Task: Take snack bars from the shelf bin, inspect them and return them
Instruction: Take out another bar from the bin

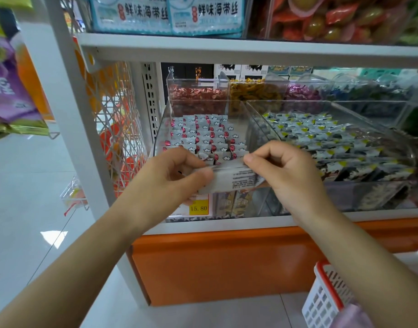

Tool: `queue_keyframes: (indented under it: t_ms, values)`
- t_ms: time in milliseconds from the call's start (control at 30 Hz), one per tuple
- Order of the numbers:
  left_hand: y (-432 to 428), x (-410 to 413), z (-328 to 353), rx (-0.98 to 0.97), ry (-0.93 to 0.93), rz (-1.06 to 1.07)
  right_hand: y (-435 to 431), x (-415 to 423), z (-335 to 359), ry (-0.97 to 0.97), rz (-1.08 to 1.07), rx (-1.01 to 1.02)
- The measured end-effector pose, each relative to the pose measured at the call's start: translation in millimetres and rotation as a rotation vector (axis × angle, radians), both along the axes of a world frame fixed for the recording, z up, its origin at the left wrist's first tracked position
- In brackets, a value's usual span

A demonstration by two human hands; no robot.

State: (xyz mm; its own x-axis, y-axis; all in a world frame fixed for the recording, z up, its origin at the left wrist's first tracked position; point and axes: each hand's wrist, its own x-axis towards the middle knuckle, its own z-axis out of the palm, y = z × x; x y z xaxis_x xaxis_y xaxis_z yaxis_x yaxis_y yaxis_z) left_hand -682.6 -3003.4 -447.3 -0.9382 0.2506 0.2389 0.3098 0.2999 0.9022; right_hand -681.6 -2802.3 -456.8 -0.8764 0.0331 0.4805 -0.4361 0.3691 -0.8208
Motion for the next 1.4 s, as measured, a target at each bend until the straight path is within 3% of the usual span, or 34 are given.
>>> queue_keyframes:
  t_ms: [333,567,700,1000,1400]
  values:
    - [-8.7,-5.5,5.1,-0.196,0.088,-0.008,-2.0,4.6,4.2,-0.118,0.142,-0.124]
    - [-13.4,-9.5,7.1,-0.199,0.059,-0.009,-1.3,1.3,3.5,-0.266,0.197,-0.297]
    - [-14.1,-10.8,4.9,-0.205,0.061,0.017,1.1,1.5,7.3,-0.444,0.27,-0.391]
    - [-11.7,-9.8,3.7,-0.072,0.053,-0.003,7.7,0.9,12.0,-0.658,0.408,-0.573]
    - [-11.6,-8.9,2.1,-0.065,0.112,-0.003,4.1,-2.2,7.0,-0.673,0.402,-0.704]
